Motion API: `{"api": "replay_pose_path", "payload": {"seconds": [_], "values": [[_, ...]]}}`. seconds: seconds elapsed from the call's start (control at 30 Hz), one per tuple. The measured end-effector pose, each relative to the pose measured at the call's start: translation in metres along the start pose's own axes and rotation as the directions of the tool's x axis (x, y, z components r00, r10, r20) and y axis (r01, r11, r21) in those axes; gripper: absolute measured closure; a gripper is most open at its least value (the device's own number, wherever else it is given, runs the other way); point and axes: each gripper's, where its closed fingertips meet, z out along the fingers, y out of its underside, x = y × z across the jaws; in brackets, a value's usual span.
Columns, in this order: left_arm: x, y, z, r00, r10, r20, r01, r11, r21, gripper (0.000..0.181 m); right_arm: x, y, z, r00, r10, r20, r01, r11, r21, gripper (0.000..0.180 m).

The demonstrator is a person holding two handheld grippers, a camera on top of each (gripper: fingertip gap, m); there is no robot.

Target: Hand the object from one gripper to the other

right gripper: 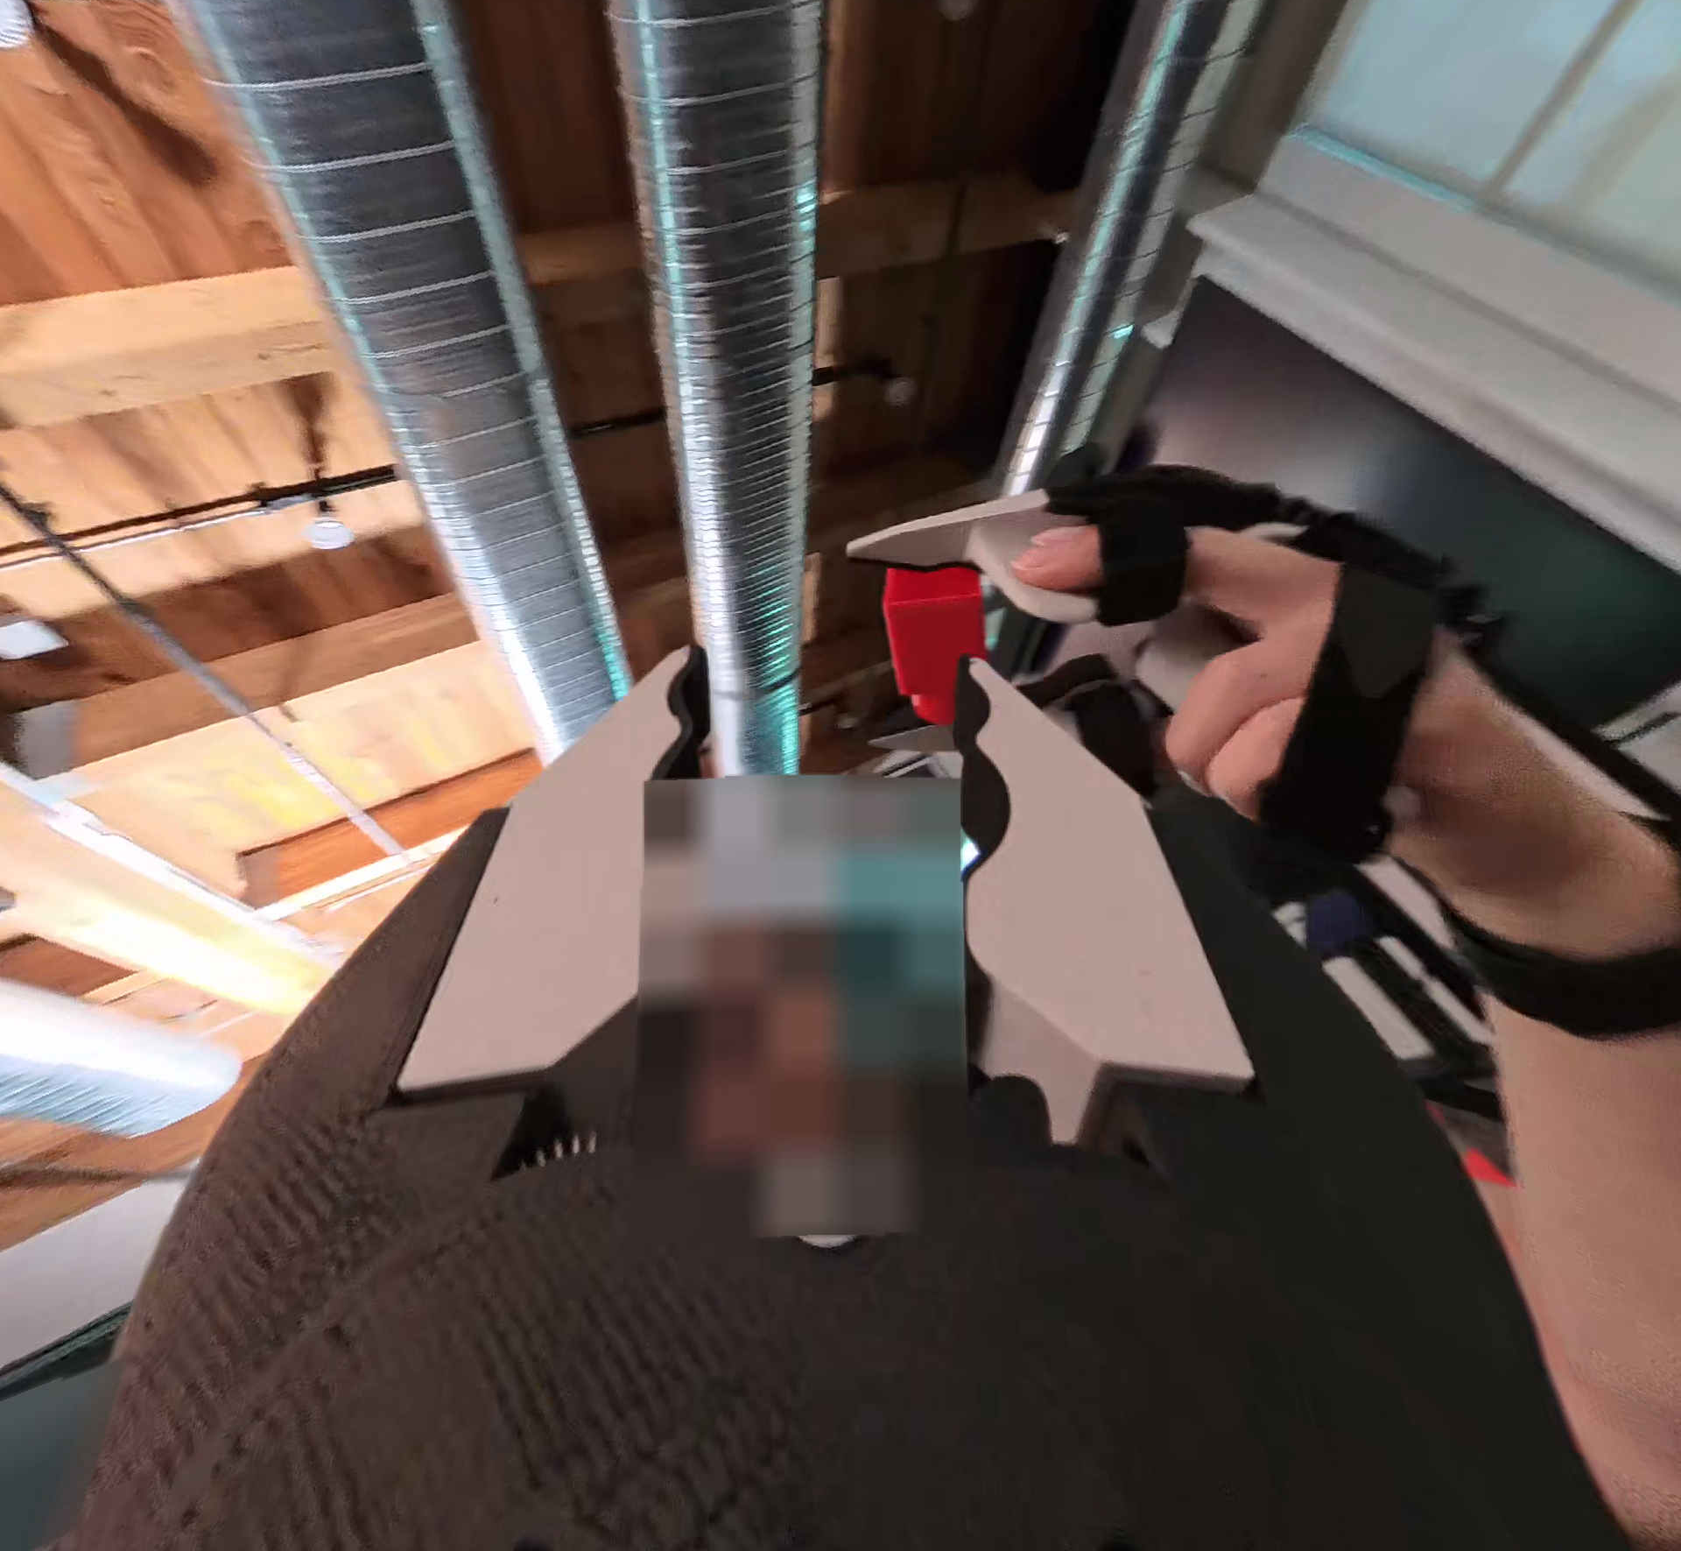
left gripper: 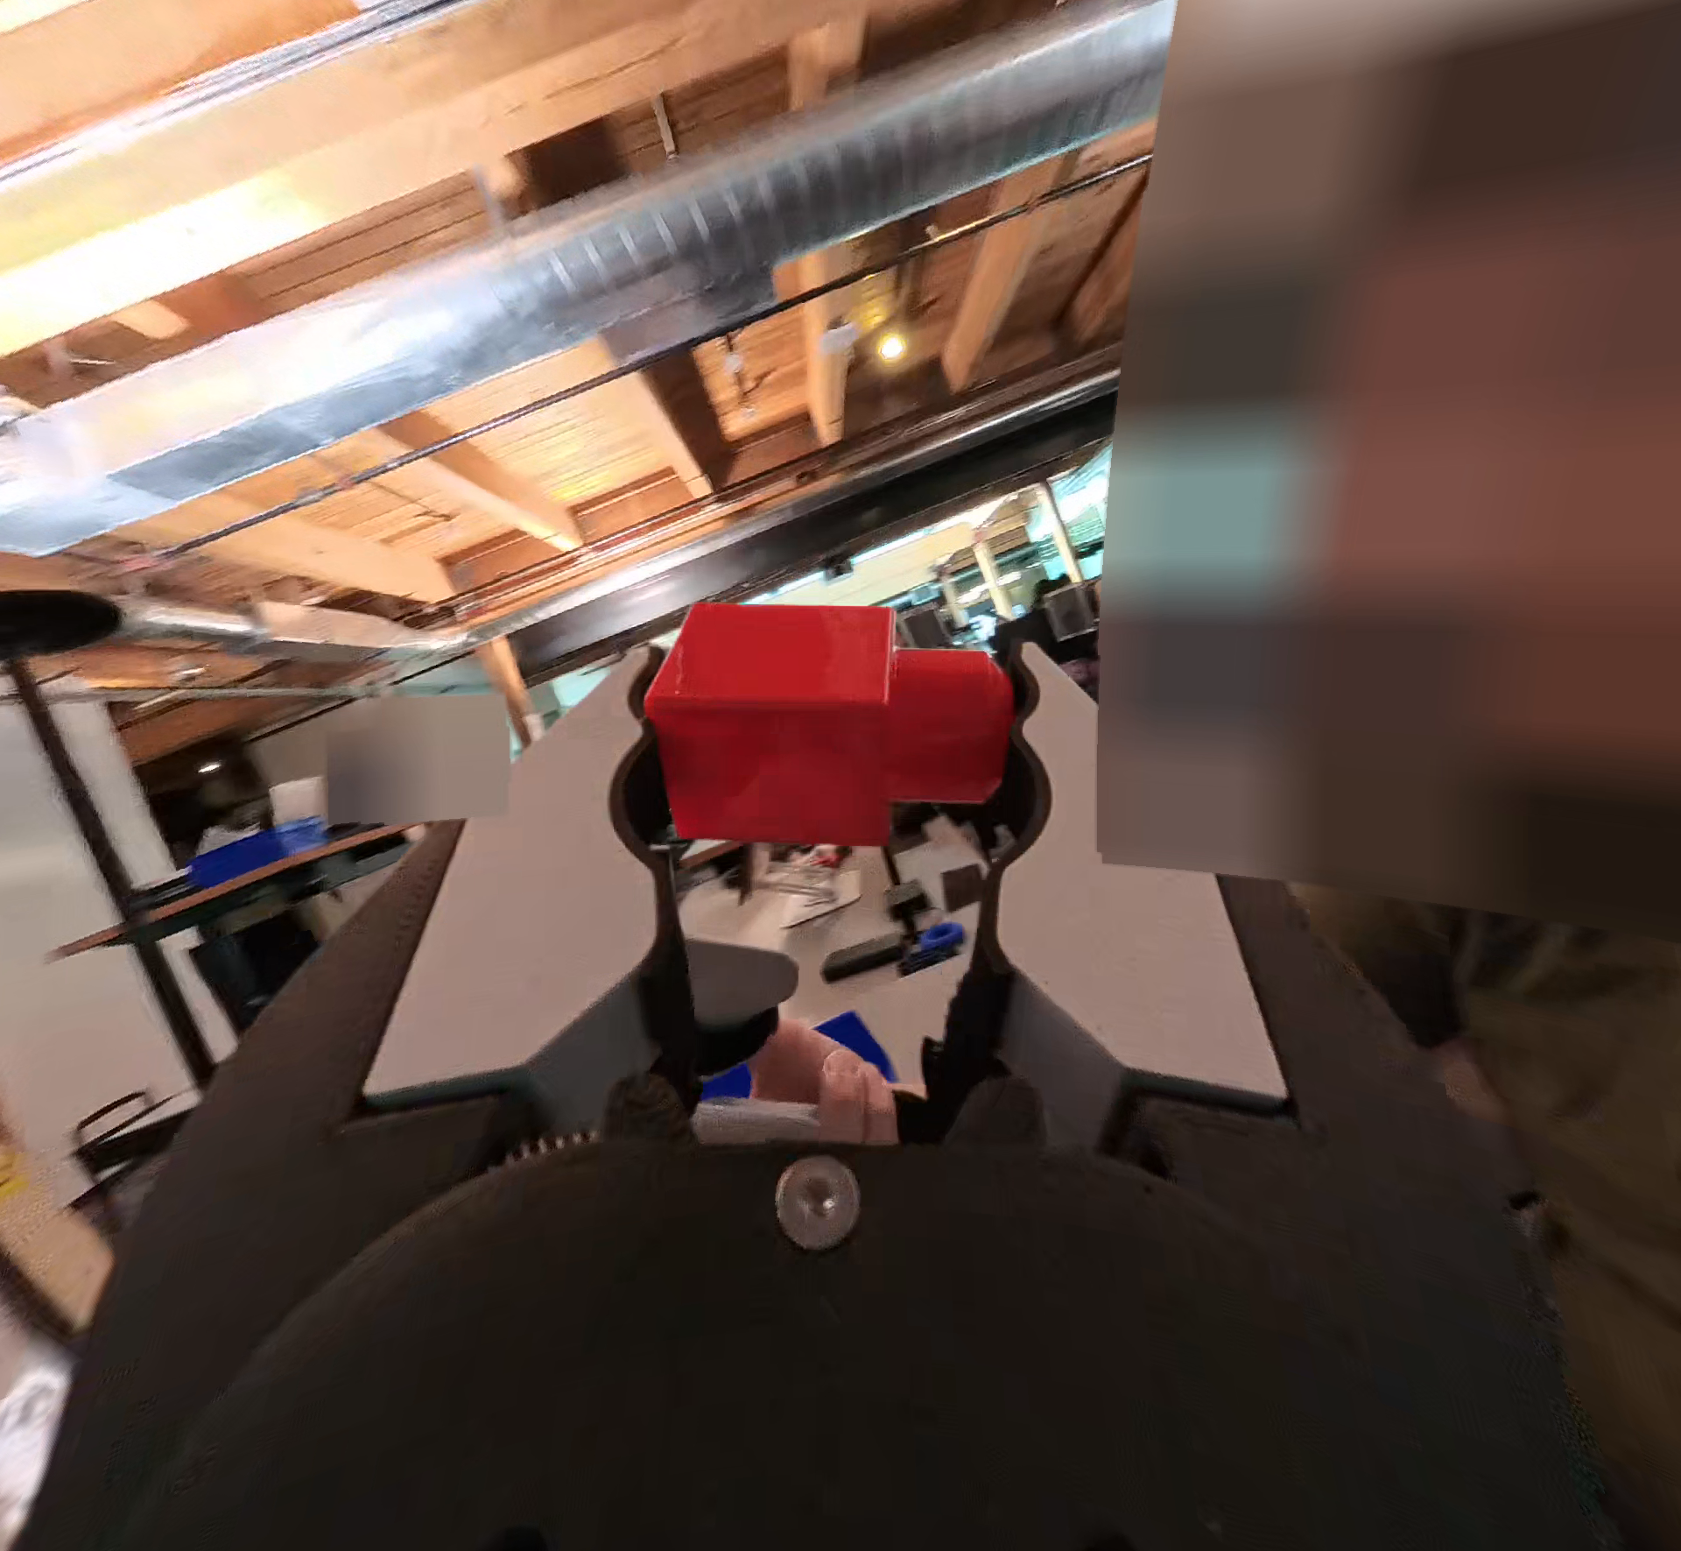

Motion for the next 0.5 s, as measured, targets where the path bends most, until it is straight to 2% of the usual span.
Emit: {"api": "replay_pose_path", "payload": {"seconds": [0.03,0.1,0.27,0.4,0.5], "values": [[0.004,0.000,0.000,1.000,-0.006,-0.023,0.006,1.000,0.005,0.109,-0.001,0.006,0.007,0.999,0.025,0.046,-0.024,1.000,-0.013,0.127],[0.003,0.005,0.002,1.000,0.011,-0.015,-0.011,1.000,-0.010,0.108,-0.001,0.016,0.021,0.994,0.043,0.099,-0.042,0.999,-0.014,0.127],[0.001,0.019,0.008,0.999,0.050,0.006,-0.049,0.997,-0.055,0.108,0.023,0.026,0.038,0.999,-0.029,-0.014,0.030,0.999,0.042,0.127],[-0.001,0.030,0.011,0.998,0.054,0.014,-0.052,0.993,-0.102,0.108,0.030,0.037,0.045,0.996,-0.067,-0.052,0.066,0.998,-0.009,0.126],[-0.003,0.038,0.012,0.998,0.054,0.018,-0.051,0.990,-0.129,0.108,0.031,0.048,0.050,0.993,-0.101,-0.061,0.097,0.993,-0.067,0.133]]}}
